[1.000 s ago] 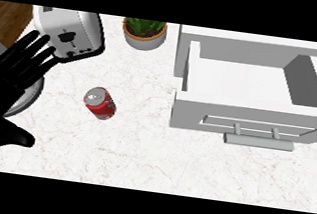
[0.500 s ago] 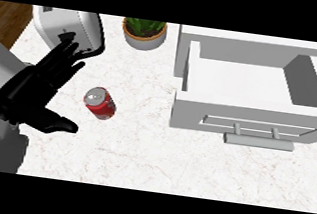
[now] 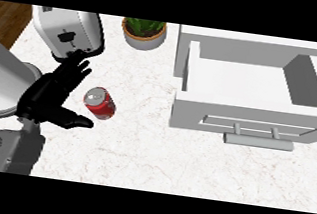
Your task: Pick up the can, place it into the drawer and close the drawer
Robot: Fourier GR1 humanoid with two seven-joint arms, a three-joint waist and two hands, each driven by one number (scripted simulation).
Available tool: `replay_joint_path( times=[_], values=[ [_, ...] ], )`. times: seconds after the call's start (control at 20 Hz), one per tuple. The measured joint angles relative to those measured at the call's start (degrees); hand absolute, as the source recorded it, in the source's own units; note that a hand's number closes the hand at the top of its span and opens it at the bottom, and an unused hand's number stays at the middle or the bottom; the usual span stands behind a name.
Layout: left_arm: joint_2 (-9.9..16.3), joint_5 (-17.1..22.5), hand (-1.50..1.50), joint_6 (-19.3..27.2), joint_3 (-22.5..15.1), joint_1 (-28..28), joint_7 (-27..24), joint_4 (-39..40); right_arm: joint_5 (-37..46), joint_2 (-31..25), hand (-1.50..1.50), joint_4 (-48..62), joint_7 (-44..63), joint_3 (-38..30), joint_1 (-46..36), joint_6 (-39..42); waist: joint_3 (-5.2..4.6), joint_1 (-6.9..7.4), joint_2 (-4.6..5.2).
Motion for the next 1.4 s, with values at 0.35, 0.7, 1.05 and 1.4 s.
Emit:
replay_joint_path(
  times=[0.35,0.7,1.05,1.4],
  values=[
    [-0.3,-4.0,-1.50,-0.3,0.9,1.0,-10.1,8.8,-0.8,1.8,-1.50,-1.2,0.6,-1.5,0.8,1.7,-0.01,0.05,-0.01],
    [1.8,-5.6,-1.50,-1.8,3.4,-1.5,-18.0,20.9,-1.2,1.4,-1.50,-0.2,1.5,-3.6,-0.7,3.0,-0.01,0.04,0.02],
    [3.0,-8.0,-1.50,-3.3,4.5,-5.8,-26.5,35.0,-2.1,2.2,-1.50,0.2,1.5,-5.1,-0.3,5.6,-0.03,-0.13,0.06],
    [2.8,-9.1,-1.50,-4.3,5.4,-9.4,-32.7,46.4,-3.6,2.6,-1.50,-0.8,3.3,-6.7,-0.7,6.0,-0.03,-0.22,0.08]
  ],
)
